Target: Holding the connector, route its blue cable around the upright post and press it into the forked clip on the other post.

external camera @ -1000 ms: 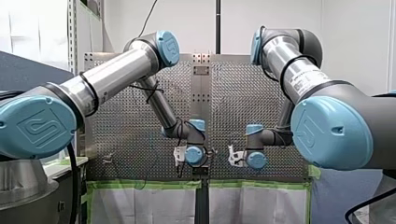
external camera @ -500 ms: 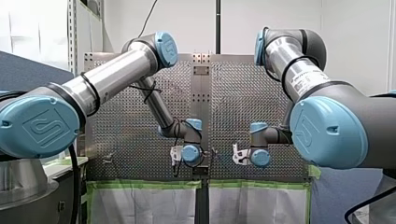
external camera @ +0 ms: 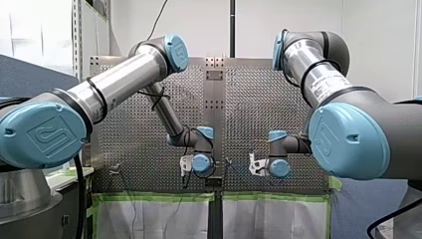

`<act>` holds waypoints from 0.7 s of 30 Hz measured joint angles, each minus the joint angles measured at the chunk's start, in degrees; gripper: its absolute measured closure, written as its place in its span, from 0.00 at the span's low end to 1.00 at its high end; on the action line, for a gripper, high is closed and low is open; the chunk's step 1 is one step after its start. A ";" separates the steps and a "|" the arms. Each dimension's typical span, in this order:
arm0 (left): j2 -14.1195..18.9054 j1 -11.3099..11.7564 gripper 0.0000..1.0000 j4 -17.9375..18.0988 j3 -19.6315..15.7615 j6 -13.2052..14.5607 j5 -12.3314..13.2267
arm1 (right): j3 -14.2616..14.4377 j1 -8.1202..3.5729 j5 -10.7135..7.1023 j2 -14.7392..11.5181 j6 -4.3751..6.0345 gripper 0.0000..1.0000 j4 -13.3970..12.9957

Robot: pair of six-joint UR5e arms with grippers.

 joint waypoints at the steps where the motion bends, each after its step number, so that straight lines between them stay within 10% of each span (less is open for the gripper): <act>1: 0.00 0.03 1.00 -0.06 0.00 0.02 0.05 | 0.00 -0.03 0.00 0.00 -0.01 1.00 0.07; 21: 0.00 0.20 0.97 -1.21 0.00 -0.31 0.15 | 0.00 -0.44 -0.09 0.00 0.10 1.00 0.15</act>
